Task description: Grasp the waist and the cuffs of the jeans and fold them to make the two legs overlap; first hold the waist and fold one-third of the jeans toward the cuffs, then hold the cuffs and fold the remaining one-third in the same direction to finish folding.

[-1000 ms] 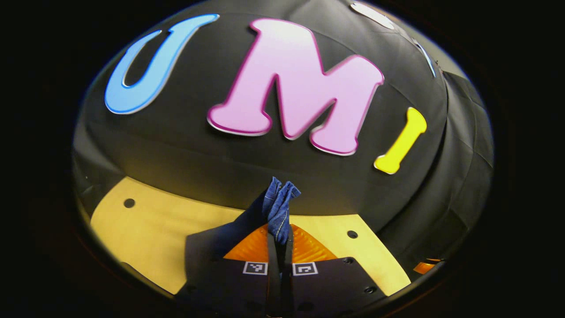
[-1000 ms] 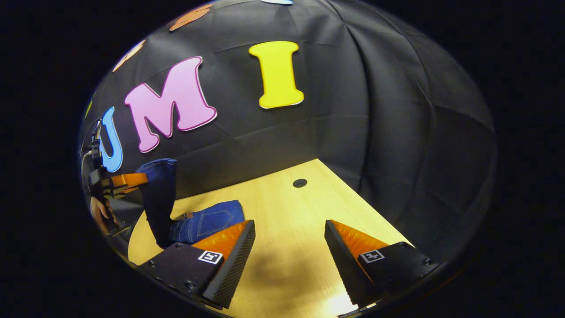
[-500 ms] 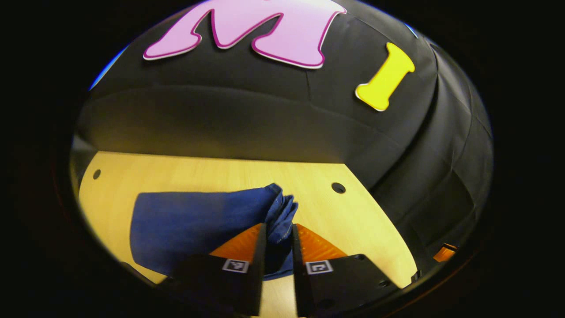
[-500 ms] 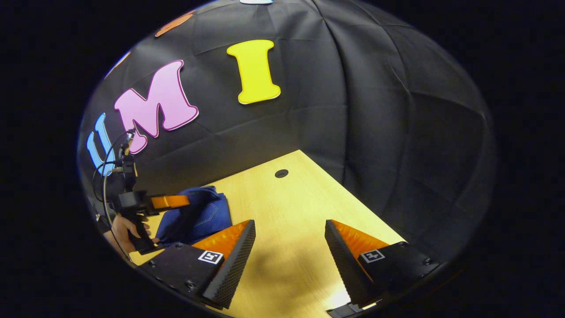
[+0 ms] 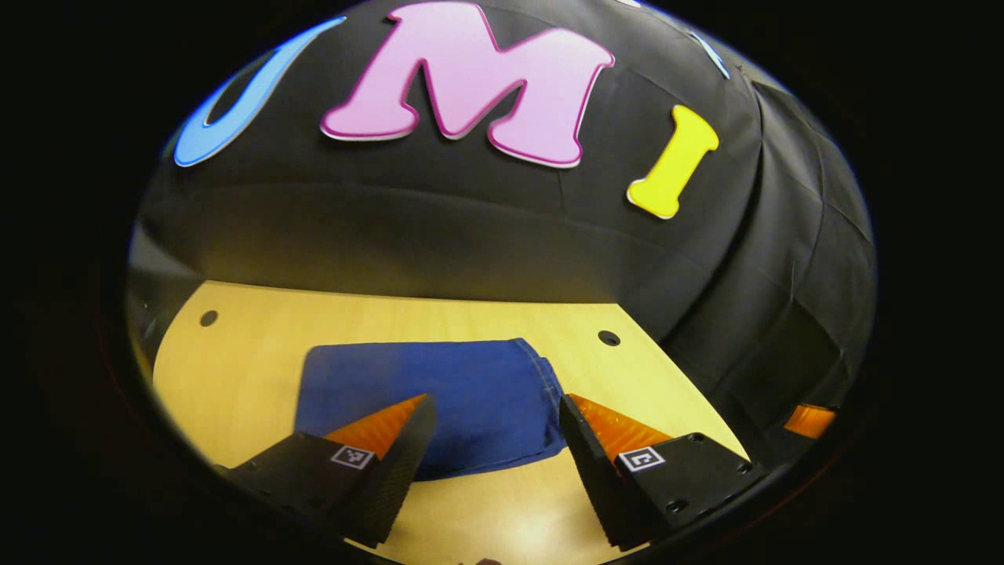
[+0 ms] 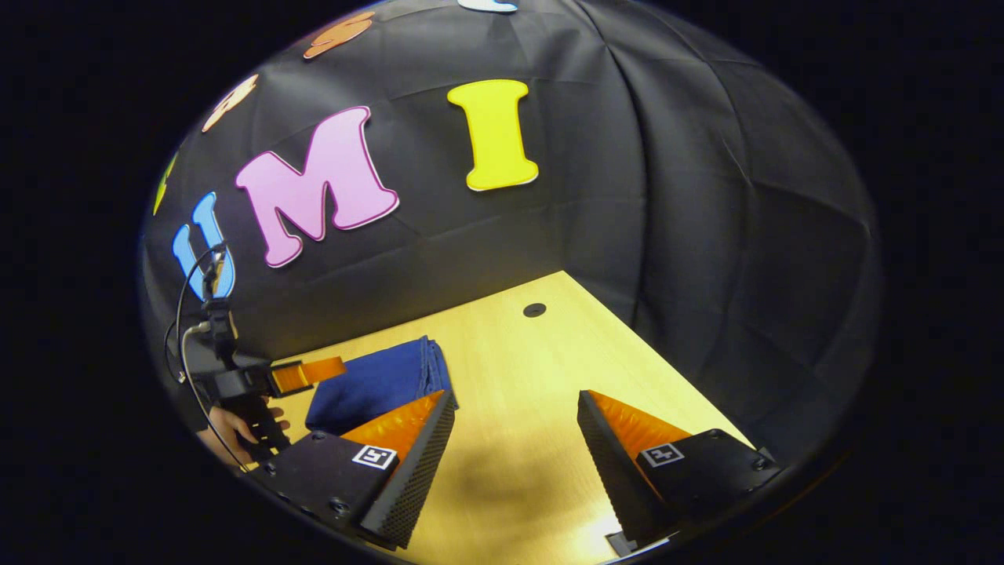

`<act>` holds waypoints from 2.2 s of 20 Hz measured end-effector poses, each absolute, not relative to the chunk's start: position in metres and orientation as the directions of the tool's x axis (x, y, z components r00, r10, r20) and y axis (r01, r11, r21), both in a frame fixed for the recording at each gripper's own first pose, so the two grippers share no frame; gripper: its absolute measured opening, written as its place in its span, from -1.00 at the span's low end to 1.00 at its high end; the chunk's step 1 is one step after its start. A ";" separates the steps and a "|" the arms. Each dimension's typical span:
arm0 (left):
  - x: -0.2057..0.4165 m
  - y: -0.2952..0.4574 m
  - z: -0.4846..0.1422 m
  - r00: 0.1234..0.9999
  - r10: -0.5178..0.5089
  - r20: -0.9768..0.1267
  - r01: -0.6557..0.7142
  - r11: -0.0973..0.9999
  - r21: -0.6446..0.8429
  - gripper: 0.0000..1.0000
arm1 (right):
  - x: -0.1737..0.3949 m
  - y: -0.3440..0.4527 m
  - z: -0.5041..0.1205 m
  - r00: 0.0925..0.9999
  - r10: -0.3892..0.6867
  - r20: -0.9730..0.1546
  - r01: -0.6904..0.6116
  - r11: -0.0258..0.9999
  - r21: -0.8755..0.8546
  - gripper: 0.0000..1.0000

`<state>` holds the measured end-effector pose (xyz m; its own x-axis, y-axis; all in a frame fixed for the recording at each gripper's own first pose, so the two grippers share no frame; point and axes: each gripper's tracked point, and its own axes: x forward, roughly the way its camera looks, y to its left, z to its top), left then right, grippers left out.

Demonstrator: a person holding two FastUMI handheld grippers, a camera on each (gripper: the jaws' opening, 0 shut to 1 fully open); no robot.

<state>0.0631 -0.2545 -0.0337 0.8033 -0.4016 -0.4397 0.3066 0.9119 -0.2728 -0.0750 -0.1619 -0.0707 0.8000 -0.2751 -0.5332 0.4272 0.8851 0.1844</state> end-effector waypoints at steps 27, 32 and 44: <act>-0.251 -0.030 0.081 0.976 -0.130 -0.175 0.086 0.968 -0.237 0.93 | -0.184 0.073 0.052 0.960 -0.117 -0.256 0.123 0.992 0.007 0.94; -0.258 -0.031 0.064 0.963 -0.154 -0.220 0.105 0.969 -0.222 0.93 | -0.190 0.046 0.071 0.959 -0.177 -0.221 0.191 0.981 0.044 0.94; -0.261 -0.040 0.064 0.958 -0.205 -0.199 0.169 0.969 -0.181 0.94 | -0.213 0.070 0.062 0.947 -0.167 -0.275 0.185 0.982 0.042 0.96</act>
<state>-0.2610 -0.0398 0.0643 0.9583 -0.2047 -0.1992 0.1694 0.9688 -0.1809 -0.2134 0.0704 0.0620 0.9470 -0.1667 -0.2746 0.1850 0.9818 0.0419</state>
